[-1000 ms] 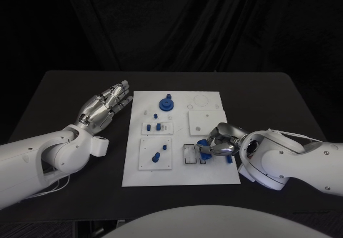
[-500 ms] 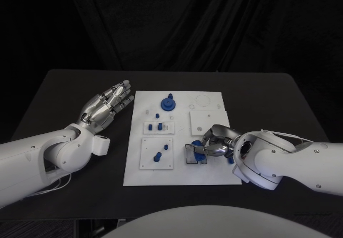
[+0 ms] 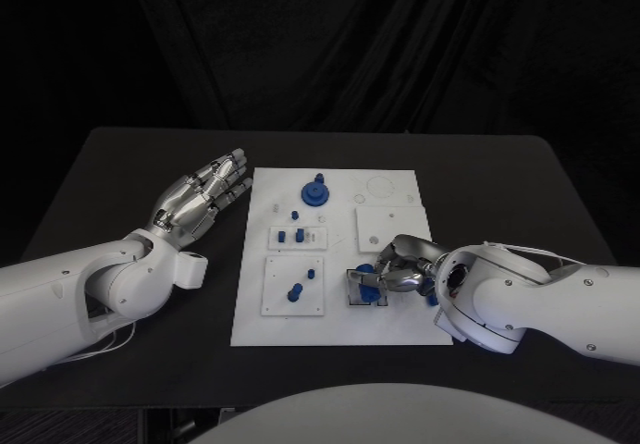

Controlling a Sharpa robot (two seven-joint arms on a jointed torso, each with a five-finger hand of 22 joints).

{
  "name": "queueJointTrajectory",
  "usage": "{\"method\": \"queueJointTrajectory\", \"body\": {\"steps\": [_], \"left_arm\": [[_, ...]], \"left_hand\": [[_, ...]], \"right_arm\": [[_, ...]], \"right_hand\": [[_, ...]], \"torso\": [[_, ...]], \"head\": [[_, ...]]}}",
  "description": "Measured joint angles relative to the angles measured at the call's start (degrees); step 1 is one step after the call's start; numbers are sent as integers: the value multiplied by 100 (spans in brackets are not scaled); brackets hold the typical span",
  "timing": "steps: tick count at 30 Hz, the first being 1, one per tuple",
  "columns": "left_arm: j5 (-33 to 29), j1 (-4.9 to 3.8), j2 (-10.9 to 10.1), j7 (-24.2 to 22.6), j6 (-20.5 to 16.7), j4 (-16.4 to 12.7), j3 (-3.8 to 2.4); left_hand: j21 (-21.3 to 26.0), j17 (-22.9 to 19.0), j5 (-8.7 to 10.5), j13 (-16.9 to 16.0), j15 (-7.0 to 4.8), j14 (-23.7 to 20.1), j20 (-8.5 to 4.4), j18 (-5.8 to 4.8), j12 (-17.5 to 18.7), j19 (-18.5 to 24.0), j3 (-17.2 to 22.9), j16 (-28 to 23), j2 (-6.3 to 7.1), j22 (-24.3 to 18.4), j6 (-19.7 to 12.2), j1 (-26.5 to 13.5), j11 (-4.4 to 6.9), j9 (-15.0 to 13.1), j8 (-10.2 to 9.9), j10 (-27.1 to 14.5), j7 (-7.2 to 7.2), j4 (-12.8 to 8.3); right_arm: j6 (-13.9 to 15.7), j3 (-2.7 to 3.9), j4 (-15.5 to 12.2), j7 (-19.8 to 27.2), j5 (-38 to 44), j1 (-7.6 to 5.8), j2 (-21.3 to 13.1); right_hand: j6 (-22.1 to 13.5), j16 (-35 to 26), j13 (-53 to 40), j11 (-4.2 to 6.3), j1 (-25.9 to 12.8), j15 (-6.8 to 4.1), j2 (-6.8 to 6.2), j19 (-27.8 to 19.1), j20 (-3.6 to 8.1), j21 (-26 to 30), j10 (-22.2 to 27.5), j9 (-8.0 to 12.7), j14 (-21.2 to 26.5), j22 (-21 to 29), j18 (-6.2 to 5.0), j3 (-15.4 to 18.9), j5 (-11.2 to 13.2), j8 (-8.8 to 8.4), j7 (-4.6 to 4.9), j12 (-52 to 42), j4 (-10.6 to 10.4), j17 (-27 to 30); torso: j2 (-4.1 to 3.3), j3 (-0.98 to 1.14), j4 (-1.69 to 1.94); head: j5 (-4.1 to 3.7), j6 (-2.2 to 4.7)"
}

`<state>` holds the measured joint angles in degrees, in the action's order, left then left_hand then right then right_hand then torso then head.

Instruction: Assemble the parts on the task board

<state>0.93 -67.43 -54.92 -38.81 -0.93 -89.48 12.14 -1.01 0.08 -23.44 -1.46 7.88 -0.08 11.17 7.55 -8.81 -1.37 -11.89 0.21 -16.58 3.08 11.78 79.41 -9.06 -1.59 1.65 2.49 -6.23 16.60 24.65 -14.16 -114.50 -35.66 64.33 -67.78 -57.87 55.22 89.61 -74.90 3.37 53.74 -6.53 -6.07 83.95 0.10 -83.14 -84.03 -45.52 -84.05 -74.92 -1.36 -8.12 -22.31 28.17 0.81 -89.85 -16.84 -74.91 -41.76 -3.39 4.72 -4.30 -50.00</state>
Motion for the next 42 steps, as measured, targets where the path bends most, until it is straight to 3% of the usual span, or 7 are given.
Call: {"method": "queueJointTrajectory", "body": {"steps": [3, 12, 21, 29, 35, 38, 42], "left_arm": [[0, 2, 8, 2, 9, 13, 0], [0, 6, 21, 8, 32, 31, 0], [-1, 10, 19, 17, 48, 37, 0], [-2, 14, 25, 27, 58, 44, 0], [-2, 15, 27, 32, 63, 44, 0], [-2, 16, 24, 34, 63, 42, 0], [-2, 16, 21, 35, 62, 40, 0]], "left_hand": [[0, -2, 0, 0, 0, 0, 0, 0, 0, 0, 0, 0, 0, 0, 0, 0, 0, 0, 0, 0, 0, 0], [0, -3, 0, 0, 0, 0, 0, 0, 0, 0, 0, 0, 0, 0, 0, 0, 0, 0, 0, 0, 0, 0], [0, -3, 0, 0, 0, 0, 0, 0, 0, 0, 16, 0, 0, 0, 0, 0, 1, 0, 0, 0, 0, 16], [0, -2, -23, 0, 0, 0, 0, 0, 0, 0, 31, 0, -21, 0, 52, 21, 1, -7, 0, -1, -53, 0], [-22, -1, -23, 0, 0, 0, 0, 0, 0, 0, 31, 0, 2, 0, 66, 44, 1, -7, 0, -1, -66, 0], [-22, 0, -61, 0, 0, 0, 0, 0, 0, 0, 31, 0, 2, 5, 72, 44, 2, -7, 0, -1, -73, 0], [-22, 1, -61, 0, 0, 0, 0, 0, 0, 0, 48, 0, -19, 5, 74, 65, 2, -6, 0, -1, -75, -17]], "right_arm": [[-27, 0, 6, -6, 32, 0, 2], [-48, 1, 6, -19, 134, 0, -9], [5, 1, -35, -2, 244, 0, -85], [180, 0, -100, 163, 334, 0, -199], [620, -2, -169, 691, 562, 0, -359], [894, -1, -200, 1051, 808, 0, -446], [1205, -1, -226, 1472, 1281, 3, -535]], "right_hand": [[0, 0, 0, -22, -112, 0, 51, 9, -9, 0, 22, 0, 0, 0, 0, 148, 70, -23, -1, 0, 2, 0], [1, 0, 0, -42, -401, 21, 216, 20, -21, 23, 1, -31, 21, 0, 0, 697, 644, -33, -2, 0, -3, 0], [22, 1, 0, -42, -522, 21, 318, 20, -21, 23, 1, -69, 21, 1, 1, 939, 585, -33, 19, 0, 9, 0], [-49, 1, 0, -42, 381, 20, 456, 20, -21, 23, 1, -183, 21, 1, 0, 977, -141, 58, 18, 0, 34, 0], [-358, 1, 0, -62, 1119, 41, 277, 0, -41, -87, 14, -166, 0, 1, 1, 1035, -564, 64, 90, 0, 121, 0], [-494, 1, 0, -108, 1462, 91, 199, 21, -63, -89, 13, -93, 9, 1, 1, 1055, -605, -4, 135, 0, 160, 0], [-907, 1, -3, -247, 1904, 200, 81, 4, -169, -88, 1, 229, 5, 1, 0, 1109, -422, -303, 303, 0, 163, 0]], "torso": [[0, 0, 0], [7, 6, 1], [9, 6, -3], [8, 6, -2], [7, 7, -3], [6, 6, -3], [6, 5, -5]], "head": [[-12, 0], [-4, 0], [14, 0], [15, 0], [52, 0], [63, 0], [70, 0]]}}
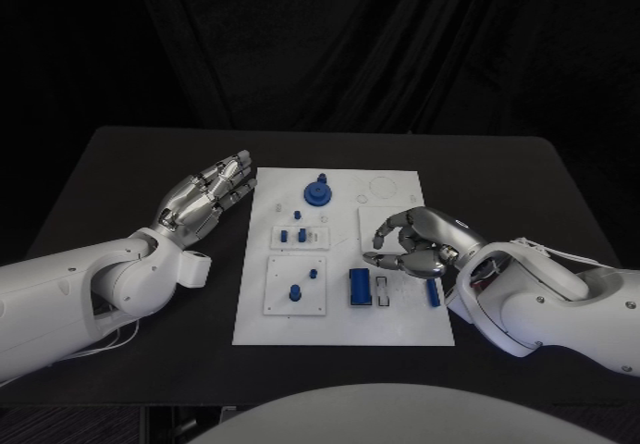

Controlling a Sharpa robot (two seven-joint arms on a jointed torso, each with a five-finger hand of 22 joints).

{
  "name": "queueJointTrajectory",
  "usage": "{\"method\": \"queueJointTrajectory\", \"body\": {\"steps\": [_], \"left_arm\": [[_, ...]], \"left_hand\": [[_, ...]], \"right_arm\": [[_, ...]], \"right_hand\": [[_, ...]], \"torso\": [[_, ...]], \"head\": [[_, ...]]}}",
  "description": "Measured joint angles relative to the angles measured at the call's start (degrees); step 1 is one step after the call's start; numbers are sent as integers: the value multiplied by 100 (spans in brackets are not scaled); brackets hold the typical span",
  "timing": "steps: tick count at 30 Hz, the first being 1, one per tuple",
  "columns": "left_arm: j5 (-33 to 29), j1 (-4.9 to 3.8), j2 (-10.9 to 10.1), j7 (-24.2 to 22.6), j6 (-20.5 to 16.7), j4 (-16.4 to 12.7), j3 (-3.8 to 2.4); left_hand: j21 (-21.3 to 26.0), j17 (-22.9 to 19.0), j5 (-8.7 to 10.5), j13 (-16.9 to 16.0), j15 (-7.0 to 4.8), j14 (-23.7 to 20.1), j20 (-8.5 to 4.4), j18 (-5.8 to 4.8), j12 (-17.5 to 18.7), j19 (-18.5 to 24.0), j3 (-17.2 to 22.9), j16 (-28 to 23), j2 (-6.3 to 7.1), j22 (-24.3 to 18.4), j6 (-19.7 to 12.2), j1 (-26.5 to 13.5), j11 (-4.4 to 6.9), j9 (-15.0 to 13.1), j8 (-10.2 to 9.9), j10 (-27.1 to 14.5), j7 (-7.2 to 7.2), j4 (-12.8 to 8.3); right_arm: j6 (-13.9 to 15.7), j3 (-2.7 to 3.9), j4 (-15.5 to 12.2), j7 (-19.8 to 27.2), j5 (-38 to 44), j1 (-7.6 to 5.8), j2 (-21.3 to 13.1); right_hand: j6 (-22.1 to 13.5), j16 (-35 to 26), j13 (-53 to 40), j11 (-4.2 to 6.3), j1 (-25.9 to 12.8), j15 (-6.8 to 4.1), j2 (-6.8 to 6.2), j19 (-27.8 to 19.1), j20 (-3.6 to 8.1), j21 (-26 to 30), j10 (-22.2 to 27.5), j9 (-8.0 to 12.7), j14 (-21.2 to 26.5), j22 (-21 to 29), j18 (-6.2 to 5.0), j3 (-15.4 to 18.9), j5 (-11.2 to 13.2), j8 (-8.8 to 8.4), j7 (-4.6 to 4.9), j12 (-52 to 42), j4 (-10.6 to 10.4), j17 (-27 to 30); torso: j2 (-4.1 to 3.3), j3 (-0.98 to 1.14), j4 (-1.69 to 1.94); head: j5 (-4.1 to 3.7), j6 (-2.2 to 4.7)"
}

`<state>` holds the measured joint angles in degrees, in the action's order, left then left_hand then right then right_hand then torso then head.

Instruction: Assemble the parts on the task board

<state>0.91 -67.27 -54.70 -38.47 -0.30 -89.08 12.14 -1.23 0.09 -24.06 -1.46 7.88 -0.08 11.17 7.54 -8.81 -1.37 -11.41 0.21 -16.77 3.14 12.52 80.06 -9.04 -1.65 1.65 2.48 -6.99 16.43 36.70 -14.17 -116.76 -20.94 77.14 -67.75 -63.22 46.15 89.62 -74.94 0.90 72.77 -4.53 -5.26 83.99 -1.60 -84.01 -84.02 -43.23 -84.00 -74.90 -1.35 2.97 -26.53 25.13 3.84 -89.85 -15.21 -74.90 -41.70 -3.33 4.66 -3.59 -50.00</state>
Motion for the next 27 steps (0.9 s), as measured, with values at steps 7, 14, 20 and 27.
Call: {"method": "queueJointTrajectory", "body": {"steps": [7, 14, 20, 27], "left_arm": [[0, 1, -1, 2, -1, 6, 0], [-1, 9, -1, 5, -1, 19, 0], [-1, 17, -3, 14, 6, 31, 0], [-1, 32, -12, 39, 27, 35, 0]], "left_hand": [[0, 0, -28, 0, 0, 0, 0, 0, 0, 0, 0, 0, 30, 0, -3, 30, 0, 1, 0, 0, -40, 0], [0, 1, -50, 0, 0, 0, 0, 0, 0, 0, 16, 0, 5, 0, -3, 54, 0, 1, 0, 0, -40, -16], [0, -1, -50, 0, 21, 21, 21, 0, 0, -21, 32, 0, 28, 5, -3, 78, 1, 1, 0, -1, -40, 0], [0, -4, -72, 0, 21, 21, 21, 0, 0, -21, 47, 0, 7, 11, -3, 99, 1, -1, 0, -1, -40, -15]], "right_arm": [[161, 0, -18, 262, 1114, 134, -99], [122, -1, -33, 247, 2124, 310, -99], [22, -4, -4, 151, 2635, 487, -15], [-65, -3, 66, -31, 2892, 654, 77]], "right_hand": [[-1247, -7, -1, 0, 553, 0, -346, 6, -5, 181, 0, 624, 0, 0, 0, -323, 1499, -385, 42, 0, -154, 0], [-1628, -22, 0, 0, 373, 0, -645, 5, -5, 244, 0, 843, 0, -4, 0, -544, 1917, -246, 26, 0, -162, 0], [-1679, -22, 0, 0, 241, 0, -772, 5, -5, 244, 0, 909, 0, -4, -1, -540, 2131, -87, 70, 0, -166, 0], [-1711, -22, 1, 1, -2, 0, -780, 3, -7, 289, 0, 956, 0, -4, 0, -460, 2244, 130, 103, 0, -175, 0]], "torso": [[5, -5, 5], [12, -9, 5], [8, -5, 4], [-1, 2, 4]], "head": [[5, 0], [31, 0], [27, 0], [22, 0]]}}
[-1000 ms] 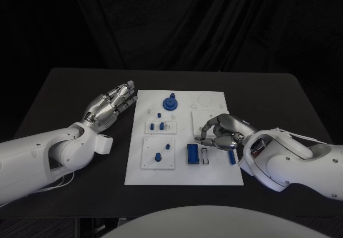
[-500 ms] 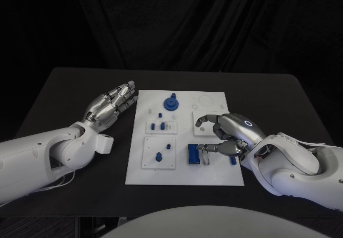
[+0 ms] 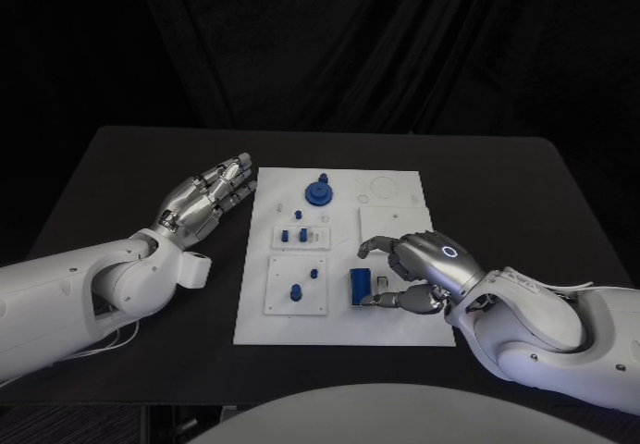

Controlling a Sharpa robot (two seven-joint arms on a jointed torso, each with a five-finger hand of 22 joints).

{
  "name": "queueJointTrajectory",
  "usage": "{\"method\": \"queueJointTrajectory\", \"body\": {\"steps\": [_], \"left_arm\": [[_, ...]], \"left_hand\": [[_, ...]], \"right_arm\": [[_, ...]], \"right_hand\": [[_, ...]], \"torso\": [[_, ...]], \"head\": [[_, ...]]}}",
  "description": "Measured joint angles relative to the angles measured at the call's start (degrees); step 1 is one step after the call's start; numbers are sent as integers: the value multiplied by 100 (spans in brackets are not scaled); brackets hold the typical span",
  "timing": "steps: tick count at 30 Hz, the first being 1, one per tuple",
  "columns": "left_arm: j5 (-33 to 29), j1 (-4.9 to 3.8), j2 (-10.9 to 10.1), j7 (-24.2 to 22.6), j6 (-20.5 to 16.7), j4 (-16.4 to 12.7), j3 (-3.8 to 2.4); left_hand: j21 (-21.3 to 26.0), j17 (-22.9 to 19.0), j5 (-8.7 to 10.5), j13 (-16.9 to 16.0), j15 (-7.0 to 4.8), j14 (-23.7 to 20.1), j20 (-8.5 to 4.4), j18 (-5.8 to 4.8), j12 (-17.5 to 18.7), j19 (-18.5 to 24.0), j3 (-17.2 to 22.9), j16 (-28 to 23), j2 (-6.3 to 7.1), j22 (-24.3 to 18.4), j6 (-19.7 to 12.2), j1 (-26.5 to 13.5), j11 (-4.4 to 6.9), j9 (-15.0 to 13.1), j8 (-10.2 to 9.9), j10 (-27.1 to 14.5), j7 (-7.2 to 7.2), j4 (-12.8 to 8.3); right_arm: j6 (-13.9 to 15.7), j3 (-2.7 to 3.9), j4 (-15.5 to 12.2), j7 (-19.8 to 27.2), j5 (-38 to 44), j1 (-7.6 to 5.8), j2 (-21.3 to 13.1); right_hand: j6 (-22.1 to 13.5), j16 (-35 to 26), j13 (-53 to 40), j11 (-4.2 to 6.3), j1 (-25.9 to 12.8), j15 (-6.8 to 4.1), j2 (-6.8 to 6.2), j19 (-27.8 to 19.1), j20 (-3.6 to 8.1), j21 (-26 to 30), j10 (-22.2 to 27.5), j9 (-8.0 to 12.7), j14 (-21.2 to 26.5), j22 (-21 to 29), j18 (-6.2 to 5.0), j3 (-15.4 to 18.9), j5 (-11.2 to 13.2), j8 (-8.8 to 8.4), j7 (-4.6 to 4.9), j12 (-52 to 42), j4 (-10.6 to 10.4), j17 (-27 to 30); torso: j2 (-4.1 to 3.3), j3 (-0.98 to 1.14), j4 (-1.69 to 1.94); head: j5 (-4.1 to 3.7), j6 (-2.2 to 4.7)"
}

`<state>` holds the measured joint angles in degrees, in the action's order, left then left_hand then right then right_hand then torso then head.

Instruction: Assemble the parts on the task board

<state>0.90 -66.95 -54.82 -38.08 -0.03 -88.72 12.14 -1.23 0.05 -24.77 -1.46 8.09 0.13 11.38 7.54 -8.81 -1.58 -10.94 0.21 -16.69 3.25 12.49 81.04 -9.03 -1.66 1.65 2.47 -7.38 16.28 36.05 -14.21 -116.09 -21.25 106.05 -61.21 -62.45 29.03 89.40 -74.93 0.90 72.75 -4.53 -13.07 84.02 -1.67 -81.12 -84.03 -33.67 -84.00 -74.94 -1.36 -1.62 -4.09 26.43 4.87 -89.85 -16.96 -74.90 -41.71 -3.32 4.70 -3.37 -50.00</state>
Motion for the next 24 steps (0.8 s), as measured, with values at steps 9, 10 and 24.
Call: {"method": "queueJointTrajectory", "body": {"steps": [9, 10, 24], "left_arm": [[0, 6, -8, 46, 35, 1, 0], [0, 6, -8, 51, 40, 1, 0], [0, 12, -3, 135, 106, 11, 0]], "left_hand": [[0, 0, 0, 0, 21, -21, 21, 0, -23, -21, 0, 0, 22, 5, 21, 22, 0, -3, 0, 0, -21, 0], [0, 0, 0, 0, 21, -21, 21, 0, -23, -21, 0, 0, 22, 5, 21, 22, 0, -3, 0, -1, -21, 0], [-23, 2, 0, -7, 36, -7, 21, 0, -23, -21, 15, 0, 23, 17, 42, 22, -23, -9, 0, 23, -42, 16]], "right_arm": [[-58, 0, 64, -234, 169, 72, 102], [-63, 1, 71, -254, 181, 75, 110], [-234, 2, 197, -481, 309, 161, 209]], "right_hand": [[22, 0, 0, -41, -227, 35, 1, 2, -39, 25, 0, 5, 4, 1, 0, 76, 59, 304, 21, 0, -1, 0], [22, 0, 0, -40, -229, 35, 4, 2, -39, 26, 0, 5, 4, 1, 0, 76, 59, 306, 21, 0, -1, 0], [-390, -75, 1, -81, -161, 70, -64, 3, -80, 265, 0, 68, 9, 1, -92, 75, -54, 655, 103, 0, -1, 0]], "torso": [[-4, 2, -5], [-5, 2, -5], [-2, 1, 1]], "head": [[4, 0], [4, 0], [-8, 0]]}}
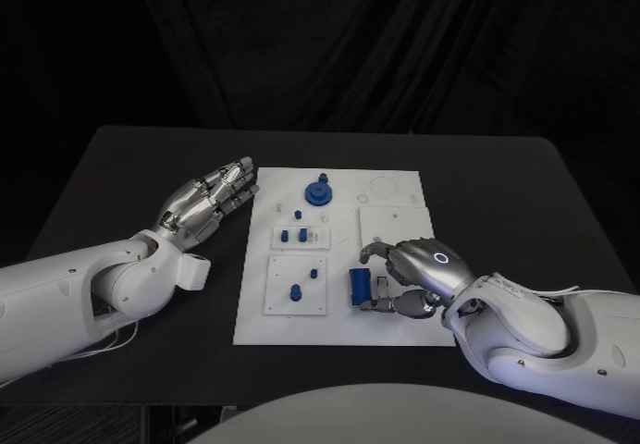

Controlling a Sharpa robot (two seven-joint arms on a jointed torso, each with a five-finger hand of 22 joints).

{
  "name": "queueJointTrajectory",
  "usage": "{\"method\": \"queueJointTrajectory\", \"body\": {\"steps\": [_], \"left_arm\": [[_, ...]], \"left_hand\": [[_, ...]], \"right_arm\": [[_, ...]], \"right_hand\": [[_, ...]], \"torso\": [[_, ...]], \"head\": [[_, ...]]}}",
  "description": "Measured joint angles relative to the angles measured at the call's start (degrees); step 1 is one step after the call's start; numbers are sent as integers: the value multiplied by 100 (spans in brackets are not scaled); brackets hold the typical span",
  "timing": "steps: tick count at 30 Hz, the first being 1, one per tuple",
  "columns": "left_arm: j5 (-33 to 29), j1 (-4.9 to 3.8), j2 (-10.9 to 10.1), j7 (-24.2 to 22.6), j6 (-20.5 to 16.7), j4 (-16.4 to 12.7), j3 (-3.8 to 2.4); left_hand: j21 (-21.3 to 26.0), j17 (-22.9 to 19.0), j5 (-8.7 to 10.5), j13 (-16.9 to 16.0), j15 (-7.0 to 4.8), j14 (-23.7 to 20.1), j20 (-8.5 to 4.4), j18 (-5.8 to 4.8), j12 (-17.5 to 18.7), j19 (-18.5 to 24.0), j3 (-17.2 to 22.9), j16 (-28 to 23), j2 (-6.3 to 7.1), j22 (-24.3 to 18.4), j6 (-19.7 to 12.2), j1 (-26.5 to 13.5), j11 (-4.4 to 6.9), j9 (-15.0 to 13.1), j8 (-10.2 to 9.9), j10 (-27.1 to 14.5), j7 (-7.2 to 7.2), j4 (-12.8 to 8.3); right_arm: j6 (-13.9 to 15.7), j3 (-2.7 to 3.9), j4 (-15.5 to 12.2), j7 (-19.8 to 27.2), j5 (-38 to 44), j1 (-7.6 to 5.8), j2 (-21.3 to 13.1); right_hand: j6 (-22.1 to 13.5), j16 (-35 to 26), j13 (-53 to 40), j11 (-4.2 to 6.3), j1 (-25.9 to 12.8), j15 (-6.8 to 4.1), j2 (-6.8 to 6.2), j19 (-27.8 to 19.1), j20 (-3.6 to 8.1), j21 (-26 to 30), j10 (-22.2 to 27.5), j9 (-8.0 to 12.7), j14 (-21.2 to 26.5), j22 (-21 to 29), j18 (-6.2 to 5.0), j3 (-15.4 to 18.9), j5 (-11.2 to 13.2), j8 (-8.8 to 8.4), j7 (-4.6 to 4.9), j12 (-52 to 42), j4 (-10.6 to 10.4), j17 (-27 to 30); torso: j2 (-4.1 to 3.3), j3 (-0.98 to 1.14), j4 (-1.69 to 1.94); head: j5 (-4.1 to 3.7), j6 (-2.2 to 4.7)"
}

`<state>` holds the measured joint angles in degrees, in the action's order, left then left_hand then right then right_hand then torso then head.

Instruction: Assemble the parts on the task board

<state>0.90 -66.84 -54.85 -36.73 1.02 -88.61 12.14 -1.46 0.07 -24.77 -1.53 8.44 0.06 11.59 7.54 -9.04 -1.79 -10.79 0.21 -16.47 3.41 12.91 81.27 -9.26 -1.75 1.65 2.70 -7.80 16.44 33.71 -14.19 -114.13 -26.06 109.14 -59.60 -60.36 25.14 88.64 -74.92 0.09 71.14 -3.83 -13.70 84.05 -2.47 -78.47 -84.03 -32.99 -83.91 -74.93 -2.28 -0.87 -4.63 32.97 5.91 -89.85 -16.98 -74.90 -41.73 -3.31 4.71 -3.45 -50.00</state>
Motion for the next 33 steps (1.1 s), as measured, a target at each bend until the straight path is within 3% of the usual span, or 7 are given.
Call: {"method": "queueJointTrajectory", "body": {"steps": [9, 17, 22, 25, 33], "left_arm": [[0, 7, 3, 33, 27, 7, 0], [0, 11, 5, 49, 44, 8, 0], [0, 14, 5, 57, 50, 7, 0], [0, 14, 3, 62, 51, 4, 0], [0, 14, 1, 73, 55, 1, 0]], "left_hand": [[0, 1, 0, 0, 7, 7, 21, -1, -22, -21, 0, 0, 0, 0, 0, 0, 0, 0, 21, 0, 0, 0], [0, 2, 0, 1, 7, 7, 21, -1, -22, -21, 0, 0, 0, -1, 0, 0, -18, 1, 21, 17, 0, 0], [0, 2, 0, 1, 24, -12, 41, -1, -22, 0, 0, 0, 0, 4, 0, 0, -17, -4, 21, 17, 0, 0], [0, 2, 0, 1, 27, -15, 41, -1, -22, 0, 0, 0, 0, 4, 0, 0, -17, -5, 21, 18, 0, 0], [0, -2, 0, 2, 27, -15, 41, -1, -22, 0, 0, 0, 0, 4, 20, 0, -17, -5, 21, 17, -20, 0]], "right_arm": [[-91, 0, 47, -39, 34, 22, 35], [-100, 0, 73, -39, 47, 27, 60], [-98, 0, 85, -38, 49, 28, 71], [-93, 0, 94, -37, 49, 28, 73], [-76, 1, 107, -34, 45, 28, 77]], "right_hand": [[-91, -32, 0, 0, 22, 0, 12, 0, 0, 0, 0, 17, 0, 0, 1, 32, -22, 119, -11, 0, -1, 0], [-153, -32, 1, 0, 127, 0, 117, 0, 0, 38, 0, 69, 0, 1, 1, -73, -349, 471, 9, 0, 6, 0], [-153, -32, 1, 0, 225, 0, 215, 0, 0, 38, 0, 146, 0, 1, 1, -195, -825, 763, 9, 0, 18, 0], [-99, -32, 1, 0, 270, 0, 249, 0, 0, 38, 0, 224, 0, 1, 1, -242, -1118, 903, -45, 0, 34, 0], [-37, -32, 1, 1, 341, 0, 301, 0, 0, 38, 0, 489, 0, 2, 2, -344, -1880, 1084, -45, 0, 25, 0]], "torso": [[8, -3, 1], [9, -3, 1], [7, -1, 0], [4, 0, 0], [-2, -2, 1]], "head": [[4, 0], [9, 0], [11, 0], [15, 0], [32, 0]]}}
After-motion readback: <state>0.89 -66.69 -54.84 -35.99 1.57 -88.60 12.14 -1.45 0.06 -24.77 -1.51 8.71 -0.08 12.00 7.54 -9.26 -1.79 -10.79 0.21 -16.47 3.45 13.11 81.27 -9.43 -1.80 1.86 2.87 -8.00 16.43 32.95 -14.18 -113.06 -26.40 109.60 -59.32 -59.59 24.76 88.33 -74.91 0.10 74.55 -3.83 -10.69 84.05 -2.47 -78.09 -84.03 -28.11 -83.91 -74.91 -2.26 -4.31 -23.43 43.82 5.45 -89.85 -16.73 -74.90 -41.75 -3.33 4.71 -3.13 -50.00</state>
